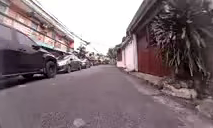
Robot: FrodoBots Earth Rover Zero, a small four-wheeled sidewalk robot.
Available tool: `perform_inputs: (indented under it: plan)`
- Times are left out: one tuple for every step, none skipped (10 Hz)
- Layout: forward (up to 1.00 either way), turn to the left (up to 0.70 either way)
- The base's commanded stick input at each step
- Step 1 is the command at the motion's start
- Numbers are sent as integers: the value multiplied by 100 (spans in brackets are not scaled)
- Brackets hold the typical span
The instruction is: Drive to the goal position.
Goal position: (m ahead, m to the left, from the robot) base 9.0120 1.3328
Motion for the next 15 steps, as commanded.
perform_inputs:
  plan:
    - [100, 0]
    - [100, 0]
    - [100, 0]
    - [100, 0]
    - [100, 0]
    - [100, 0]
    - [100, 0]
    - [100, 0]
    - [100, 0]
    - [100, 0]
    - [100, 0]
    - [100, 0]
    - [100, 0]
    - [100, 0]
    - [100, 0]
